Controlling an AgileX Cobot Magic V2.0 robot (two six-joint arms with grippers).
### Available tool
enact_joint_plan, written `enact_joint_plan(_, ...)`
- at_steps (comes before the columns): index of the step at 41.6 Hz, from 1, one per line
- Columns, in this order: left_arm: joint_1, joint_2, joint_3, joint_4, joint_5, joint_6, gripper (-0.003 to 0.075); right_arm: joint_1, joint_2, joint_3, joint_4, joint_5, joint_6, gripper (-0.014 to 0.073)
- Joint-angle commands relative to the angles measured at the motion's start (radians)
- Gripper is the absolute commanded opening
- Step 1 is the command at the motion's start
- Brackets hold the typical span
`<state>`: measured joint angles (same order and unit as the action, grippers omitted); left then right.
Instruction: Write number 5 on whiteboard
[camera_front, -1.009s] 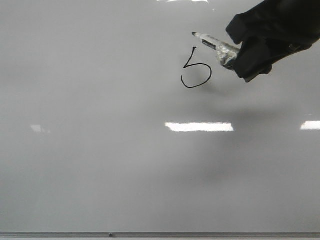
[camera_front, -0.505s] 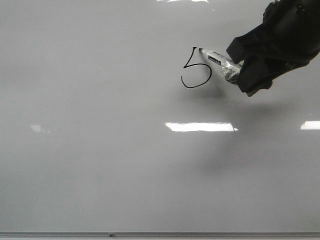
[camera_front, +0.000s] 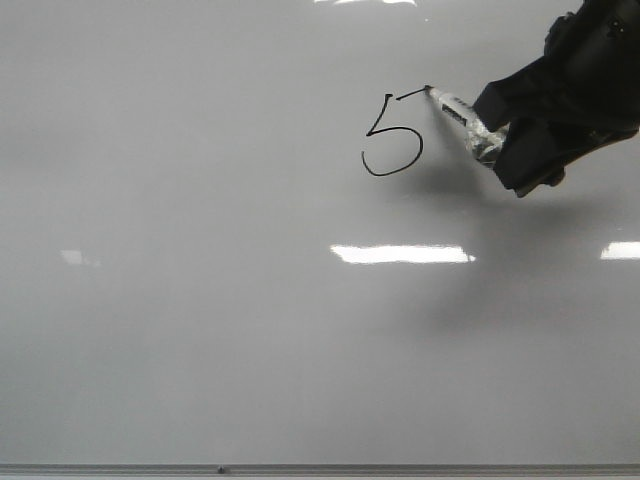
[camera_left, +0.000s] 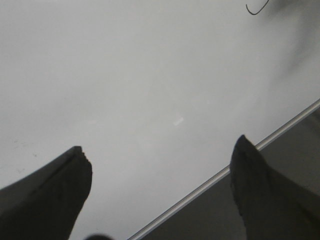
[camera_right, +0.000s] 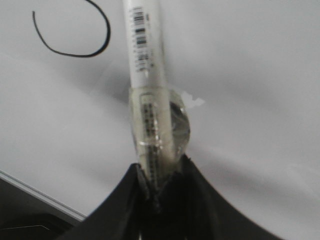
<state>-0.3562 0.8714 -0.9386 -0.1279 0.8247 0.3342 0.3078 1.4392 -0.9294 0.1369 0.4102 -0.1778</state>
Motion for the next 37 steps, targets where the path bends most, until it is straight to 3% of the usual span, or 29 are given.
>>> enact_joint_plan(1, -0.002, -0.004, -0.026, -0.014, -0.077, -0.012, 0.0554, -0.009, -0.029, -0.033, -0.005, -0.044, -0.007, -0.0069)
enact_joint_plan(9, -0.002, -0.004, -0.028, -0.022, -0.089, 0.009, 0.0554, 0.007, -0.094, -0.034, -0.004, -0.004, -0.007, -0.0069)
enact_joint_plan(15, -0.002, 0.011, -0.049, -0.182, -0.081, 0.192, 0.0554, 0.072, -0.226, -0.034, -0.005, 0.115, -0.032, -0.0069)
enact_joint_plan(22, -0.025, 0.089, -0.116, -0.385, 0.009, 0.402, 0.0558, 0.174, -0.360, -0.032, -0.005, 0.354, -0.231, -0.0069)
enact_joint_plan(28, -0.137, 0.182, -0.189, -0.435, 0.050, 0.501, 0.0558, 0.270, -0.445, -0.030, 0.021, 0.526, -0.399, -0.0069)
enact_joint_plan(37, -0.379, 0.383, -0.319, -0.433, 0.065, 0.614, 0.0602, 0.305, -0.469, -0.030, 0.089, 0.559, -0.454, -0.0069)
